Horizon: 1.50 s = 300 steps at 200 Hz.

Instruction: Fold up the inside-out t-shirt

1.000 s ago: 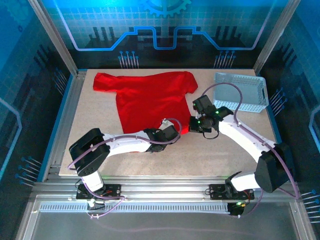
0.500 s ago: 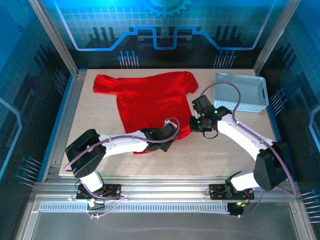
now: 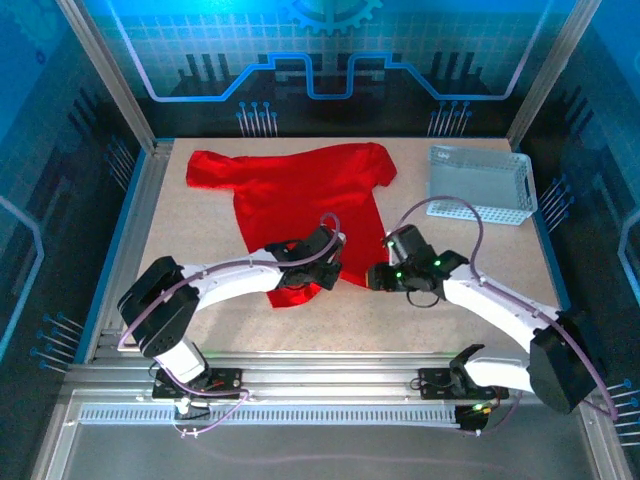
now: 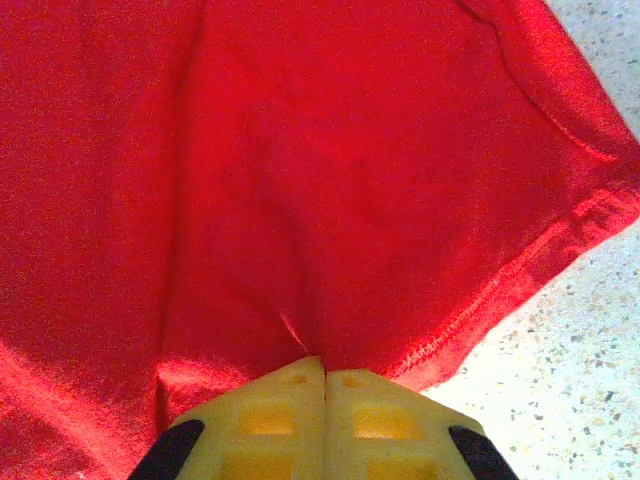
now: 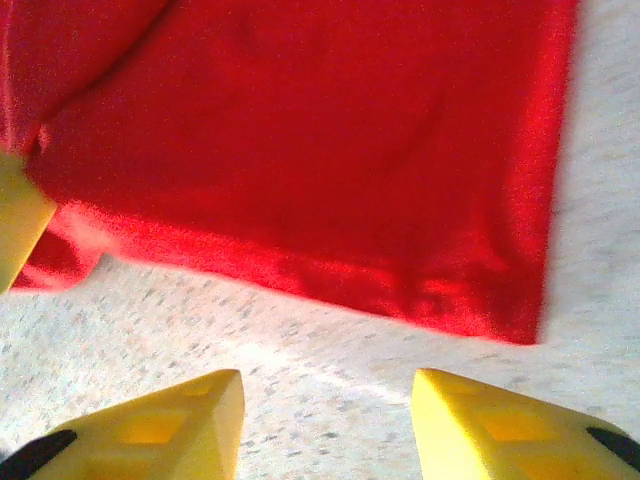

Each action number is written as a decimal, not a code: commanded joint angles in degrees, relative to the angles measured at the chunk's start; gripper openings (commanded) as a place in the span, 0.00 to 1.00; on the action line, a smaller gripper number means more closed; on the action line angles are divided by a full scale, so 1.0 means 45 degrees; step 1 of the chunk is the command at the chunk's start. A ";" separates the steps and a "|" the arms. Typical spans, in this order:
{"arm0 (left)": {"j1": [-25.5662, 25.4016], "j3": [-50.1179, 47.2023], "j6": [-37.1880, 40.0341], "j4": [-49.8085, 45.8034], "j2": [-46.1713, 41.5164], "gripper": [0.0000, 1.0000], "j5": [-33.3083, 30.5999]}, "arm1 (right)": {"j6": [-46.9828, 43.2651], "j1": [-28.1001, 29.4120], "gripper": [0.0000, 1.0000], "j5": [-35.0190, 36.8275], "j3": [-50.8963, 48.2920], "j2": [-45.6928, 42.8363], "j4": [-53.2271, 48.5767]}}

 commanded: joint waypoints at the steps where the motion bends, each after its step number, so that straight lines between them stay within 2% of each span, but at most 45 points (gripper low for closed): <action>1: 0.0238 0.0369 -0.0312 0.0241 -0.0312 0.00 0.0942 | -0.0343 0.1295 0.61 0.0995 -0.0199 0.0432 0.2216; 18: 0.0295 0.0406 -0.0312 0.0241 -0.0341 0.00 0.1045 | -0.1090 0.2002 0.70 0.2426 -0.0413 0.0953 0.3297; 60: 0.0396 0.0280 -0.0385 0.0282 -0.0458 0.00 0.1134 | -0.2045 0.3012 0.77 0.4718 -0.1212 0.2201 0.6064; 80: 0.0443 0.0167 -0.0430 0.0333 -0.0571 0.00 0.1160 | -0.2312 0.3423 0.79 0.5556 -0.1264 0.2657 0.6579; 104: 0.0530 0.0077 -0.0472 0.0433 -0.0664 0.00 0.1371 | -0.2257 0.3524 0.78 0.6725 -0.0837 0.3044 0.6133; 124: 0.0580 0.0057 -0.0421 0.0417 -0.0683 0.00 0.1407 | -0.2216 0.3495 0.67 0.7416 -0.0815 0.3000 0.6110; 152: 0.0629 0.0028 -0.0249 0.0281 -0.0711 0.00 0.1246 | -0.2357 0.3335 0.48 0.7141 -0.0833 0.2501 0.5923; 190: 0.0629 -0.0080 -0.0150 0.0257 -0.0610 0.00 0.1187 | -0.2601 0.3127 0.30 0.6392 -0.0804 0.1628 0.5498; 220: 0.0615 -0.0143 -0.0139 0.0358 -0.0572 0.00 0.1356 | -0.2620 0.2628 0.14 0.5353 -0.0611 0.1866 0.5418; 255: 0.0630 -0.0158 -0.0065 0.0324 -0.0586 0.00 0.1274 | -0.2789 0.2536 0.10 0.4972 -0.0341 0.1960 0.5340; 272: 0.0624 -0.0231 -0.0045 0.0357 -0.0605 0.00 0.1295 | -0.2788 0.2446 0.05 0.4909 -0.0242 0.1989 0.5164; 281: 0.0620 -0.0275 -0.0027 0.0388 -0.0629 0.04 0.1322 | -0.2793 0.2417 0.00 0.4899 -0.0167 0.1951 0.5050; 300: 0.0629 -0.0386 0.0034 0.0460 -0.0810 0.20 0.1387 | -0.2763 0.2348 0.00 0.4853 -0.0130 0.1612 0.4925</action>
